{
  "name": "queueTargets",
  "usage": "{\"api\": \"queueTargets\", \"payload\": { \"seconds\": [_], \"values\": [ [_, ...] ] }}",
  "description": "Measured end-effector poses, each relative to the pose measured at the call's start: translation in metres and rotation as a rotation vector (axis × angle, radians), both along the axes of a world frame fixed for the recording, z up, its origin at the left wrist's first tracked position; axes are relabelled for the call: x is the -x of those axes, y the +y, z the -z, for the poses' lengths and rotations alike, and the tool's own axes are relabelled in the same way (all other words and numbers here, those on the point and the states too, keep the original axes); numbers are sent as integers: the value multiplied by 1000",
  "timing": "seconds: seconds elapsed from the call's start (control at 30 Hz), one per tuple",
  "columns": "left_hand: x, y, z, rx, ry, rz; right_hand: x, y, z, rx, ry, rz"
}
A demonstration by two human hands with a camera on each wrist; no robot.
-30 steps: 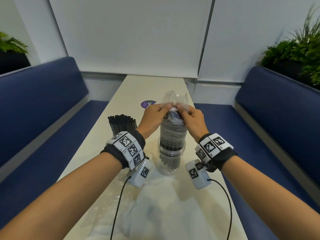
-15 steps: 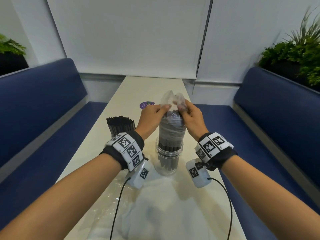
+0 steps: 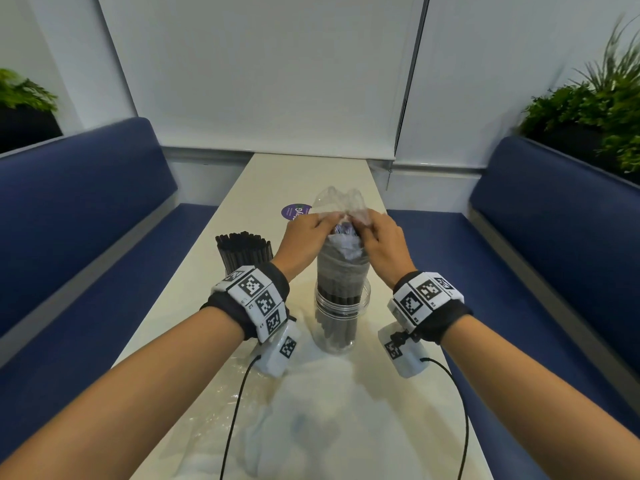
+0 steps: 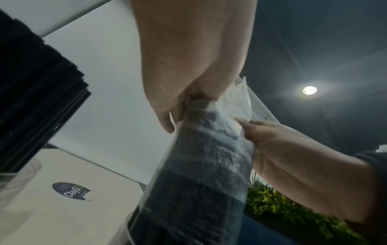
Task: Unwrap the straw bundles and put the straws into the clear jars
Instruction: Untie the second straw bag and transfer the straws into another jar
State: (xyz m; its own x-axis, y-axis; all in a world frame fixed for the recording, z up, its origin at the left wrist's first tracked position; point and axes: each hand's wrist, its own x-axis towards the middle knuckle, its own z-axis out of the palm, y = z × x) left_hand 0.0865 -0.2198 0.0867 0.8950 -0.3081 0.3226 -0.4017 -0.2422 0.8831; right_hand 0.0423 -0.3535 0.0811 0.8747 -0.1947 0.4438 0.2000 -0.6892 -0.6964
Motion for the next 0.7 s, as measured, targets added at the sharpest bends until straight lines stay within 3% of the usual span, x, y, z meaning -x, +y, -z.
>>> {"api": "queueTargets", "payload": {
  "seconds": [0.1,0.2,0.3,0.47,0.57,0.63,0.7],
  "values": [
    [2,1,-4,101,8,-24,-1,0,-3,-64,-12,-53],
    [5,-3,-5,69,48,38,-3,-5,-6,-192,-8,-51],
    [3,-6,0,8,104,66,-2,-7,-3,-29,-73,62],
    [3,-4,2,-62,100,83,0,-4,4,-97,-138,161],
    [4,-2,-2,-78,7,20,4,0,0,-189,-129,25],
    [5,-2,-4,-24,28,40,5,1,-2,-297,-79,-107],
    [5,-2,-6,38,70,96,6,1,-4,-315,-16,-129]
  ]
}}
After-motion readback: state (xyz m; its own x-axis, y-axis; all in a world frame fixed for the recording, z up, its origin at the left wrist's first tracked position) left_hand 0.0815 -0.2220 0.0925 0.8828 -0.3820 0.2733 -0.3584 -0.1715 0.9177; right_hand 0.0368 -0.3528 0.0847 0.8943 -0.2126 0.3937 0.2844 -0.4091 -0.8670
